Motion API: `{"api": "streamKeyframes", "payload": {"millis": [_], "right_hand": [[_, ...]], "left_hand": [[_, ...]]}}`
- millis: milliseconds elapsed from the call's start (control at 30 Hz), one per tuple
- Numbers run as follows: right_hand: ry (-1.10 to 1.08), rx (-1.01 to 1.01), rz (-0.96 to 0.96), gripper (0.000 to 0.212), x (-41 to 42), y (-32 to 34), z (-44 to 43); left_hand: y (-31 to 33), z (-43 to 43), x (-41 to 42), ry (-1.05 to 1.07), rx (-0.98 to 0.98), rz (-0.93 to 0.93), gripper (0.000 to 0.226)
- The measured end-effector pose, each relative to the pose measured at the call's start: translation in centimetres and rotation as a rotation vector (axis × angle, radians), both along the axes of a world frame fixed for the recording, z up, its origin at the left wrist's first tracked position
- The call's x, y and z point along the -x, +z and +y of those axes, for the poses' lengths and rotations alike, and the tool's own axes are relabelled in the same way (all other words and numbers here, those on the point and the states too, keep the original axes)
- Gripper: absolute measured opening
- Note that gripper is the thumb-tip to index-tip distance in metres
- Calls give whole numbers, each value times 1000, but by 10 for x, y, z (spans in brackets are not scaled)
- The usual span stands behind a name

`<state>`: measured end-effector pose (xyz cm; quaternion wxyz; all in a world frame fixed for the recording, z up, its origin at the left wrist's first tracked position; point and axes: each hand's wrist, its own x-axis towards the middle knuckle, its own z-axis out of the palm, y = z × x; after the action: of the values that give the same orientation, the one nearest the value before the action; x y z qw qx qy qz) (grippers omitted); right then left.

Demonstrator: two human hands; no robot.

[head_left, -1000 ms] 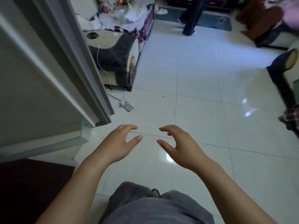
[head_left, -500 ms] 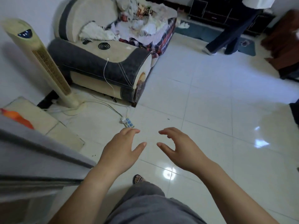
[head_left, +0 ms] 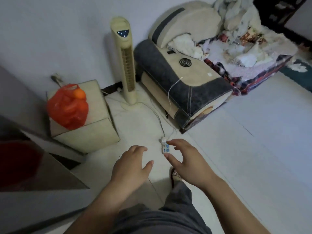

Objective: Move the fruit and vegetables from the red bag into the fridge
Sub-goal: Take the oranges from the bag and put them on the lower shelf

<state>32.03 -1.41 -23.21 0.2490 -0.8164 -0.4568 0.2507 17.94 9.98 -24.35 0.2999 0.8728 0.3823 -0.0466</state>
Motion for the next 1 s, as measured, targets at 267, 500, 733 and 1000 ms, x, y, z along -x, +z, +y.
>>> {"api": "streamKeyframes", "payload": {"millis": [267,500,733,1000], "right_hand": [[291,-106,75,36,-123,2,111],[512,-128,42,35,-138,-4,239],[717,-112,-16,37,-104,-12,381],[689,-39,-19,36,-68,-46,524]], "left_hand": [[1,74,-74,369,27,-27,47],[5,142,-84,691,10,-73,49],[-15,268,-50,923,-24,-94,45],[-52,425,24,978,79,10,40]]}}
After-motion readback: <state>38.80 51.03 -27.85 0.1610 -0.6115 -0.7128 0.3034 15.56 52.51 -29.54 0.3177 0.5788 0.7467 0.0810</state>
